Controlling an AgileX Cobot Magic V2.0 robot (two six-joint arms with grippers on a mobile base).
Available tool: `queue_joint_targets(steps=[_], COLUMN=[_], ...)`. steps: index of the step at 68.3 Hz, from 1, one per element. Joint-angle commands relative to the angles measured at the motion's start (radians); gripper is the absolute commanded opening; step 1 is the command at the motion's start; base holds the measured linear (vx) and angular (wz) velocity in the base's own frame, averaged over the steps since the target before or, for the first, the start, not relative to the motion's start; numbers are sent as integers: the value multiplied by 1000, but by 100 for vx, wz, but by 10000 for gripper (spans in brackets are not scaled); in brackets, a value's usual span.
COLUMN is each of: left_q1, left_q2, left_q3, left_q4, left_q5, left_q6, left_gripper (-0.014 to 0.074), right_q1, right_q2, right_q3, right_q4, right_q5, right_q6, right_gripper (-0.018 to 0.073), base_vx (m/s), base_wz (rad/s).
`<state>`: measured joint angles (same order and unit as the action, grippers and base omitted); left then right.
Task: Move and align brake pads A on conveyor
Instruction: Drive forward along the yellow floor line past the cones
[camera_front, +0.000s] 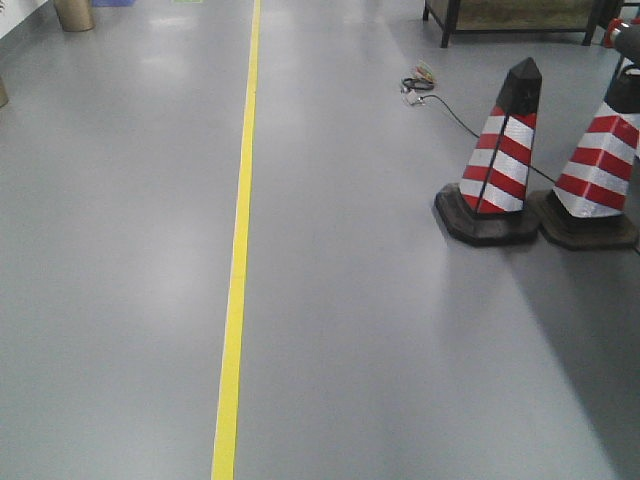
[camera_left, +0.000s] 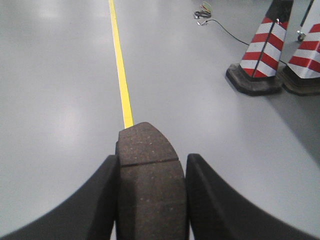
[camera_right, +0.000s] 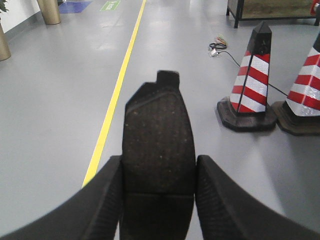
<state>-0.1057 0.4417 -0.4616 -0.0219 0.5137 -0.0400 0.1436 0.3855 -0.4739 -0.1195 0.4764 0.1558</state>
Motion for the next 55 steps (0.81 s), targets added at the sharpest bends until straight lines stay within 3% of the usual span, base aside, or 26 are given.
queue_joint_targets(steps=[1,55], left_q1=[-4,-4], left_q2=[9,9], left_q3=[-29,-29], left_q4=[-7,-7], left_q5=[-91,-91], left_q6=[-4,-4], left_gripper=[-6,-6], right_q1=[-2,-2], right_q2=[5,5], right_q3=[-32,-32], right_q4=[-11,-11], right_q5=[-96,-96], right_q6=[-5,-5], right_gripper=[-10,-10], base_vx=[73,70], base_wz=[3,-1])
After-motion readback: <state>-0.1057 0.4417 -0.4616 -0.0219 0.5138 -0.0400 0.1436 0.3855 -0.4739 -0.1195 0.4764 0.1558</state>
